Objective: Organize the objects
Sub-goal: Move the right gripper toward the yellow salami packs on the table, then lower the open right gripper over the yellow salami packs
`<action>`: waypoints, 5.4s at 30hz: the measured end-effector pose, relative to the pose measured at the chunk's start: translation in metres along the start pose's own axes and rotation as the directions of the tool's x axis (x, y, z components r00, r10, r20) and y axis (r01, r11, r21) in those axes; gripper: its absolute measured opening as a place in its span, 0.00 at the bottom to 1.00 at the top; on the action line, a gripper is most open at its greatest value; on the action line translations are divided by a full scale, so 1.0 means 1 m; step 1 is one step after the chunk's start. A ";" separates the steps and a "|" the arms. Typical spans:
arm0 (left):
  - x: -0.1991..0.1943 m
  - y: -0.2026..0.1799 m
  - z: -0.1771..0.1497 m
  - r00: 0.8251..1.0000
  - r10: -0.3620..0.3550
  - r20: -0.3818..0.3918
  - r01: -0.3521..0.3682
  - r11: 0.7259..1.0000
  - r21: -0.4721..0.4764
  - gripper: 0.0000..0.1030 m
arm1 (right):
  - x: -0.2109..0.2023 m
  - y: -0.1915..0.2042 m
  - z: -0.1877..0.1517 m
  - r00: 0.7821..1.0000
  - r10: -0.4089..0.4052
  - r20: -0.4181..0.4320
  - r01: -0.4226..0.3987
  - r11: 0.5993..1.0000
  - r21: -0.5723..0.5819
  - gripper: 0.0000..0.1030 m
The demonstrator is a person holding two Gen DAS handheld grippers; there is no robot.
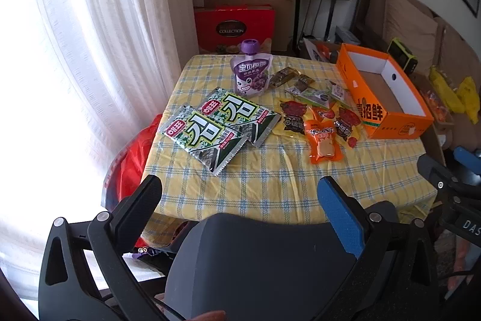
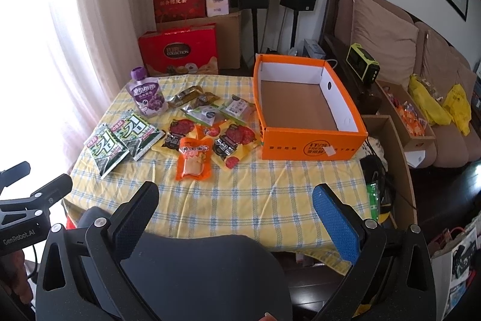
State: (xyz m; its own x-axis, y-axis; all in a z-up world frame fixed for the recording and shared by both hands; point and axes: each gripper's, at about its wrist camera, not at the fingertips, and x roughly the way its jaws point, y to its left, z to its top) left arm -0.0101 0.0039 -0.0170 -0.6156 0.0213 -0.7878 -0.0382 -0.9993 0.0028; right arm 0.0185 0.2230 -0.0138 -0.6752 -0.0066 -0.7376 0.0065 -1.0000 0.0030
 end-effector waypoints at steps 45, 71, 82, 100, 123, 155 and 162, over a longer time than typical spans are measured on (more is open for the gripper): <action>0.135 -0.078 0.042 0.963 -0.195 -0.184 0.214 0.973 0.089 0.89 | 0.071 -0.066 -0.002 0.998 -0.003 -0.059 0.010 0.993 0.120 0.97; 0.181 -0.110 0.027 0.951 -0.167 -0.259 0.214 0.963 0.162 0.41 | 0.083 -0.070 -0.006 0.993 0.046 -0.107 -0.033 0.992 0.125 0.97; 0.141 -0.057 0.024 0.935 -0.276 -0.223 0.296 0.953 0.061 0.39 | 0.085 -0.047 0.005 0.986 0.116 -0.117 -0.109 0.992 0.070 0.94; 0.109 0.027 0.030 0.941 -0.296 -0.161 0.291 0.955 -0.059 0.39 | 0.154 0.017 0.030 0.904 0.349 -0.249 -0.341 0.937 0.074 0.45; 0.169 0.028 0.050 0.920 -0.317 -0.230 0.297 0.947 -0.120 0.39 | 0.220 0.043 0.045 0.853 0.413 -0.320 -0.368 0.909 0.194 0.43; 0.194 0.015 0.070 0.861 -0.409 -0.303 0.388 0.912 -0.129 0.22 | 0.211 0.039 0.043 0.838 0.453 -0.304 -0.392 0.888 0.240 0.44; 0.215 0.006 0.074 0.859 -0.386 -0.337 0.370 0.922 -0.114 0.16 | 0.215 0.041 0.038 0.836 0.451 -0.312 -0.395 0.890 0.228 0.44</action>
State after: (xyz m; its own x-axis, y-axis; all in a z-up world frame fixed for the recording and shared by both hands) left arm -0.2007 0.0049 -0.1409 -0.2482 0.3936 -0.8851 -0.1732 -0.9170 -0.3592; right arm -0.1546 0.1801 -0.1462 -0.3314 -0.4560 -0.8260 0.1044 -0.8878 0.4483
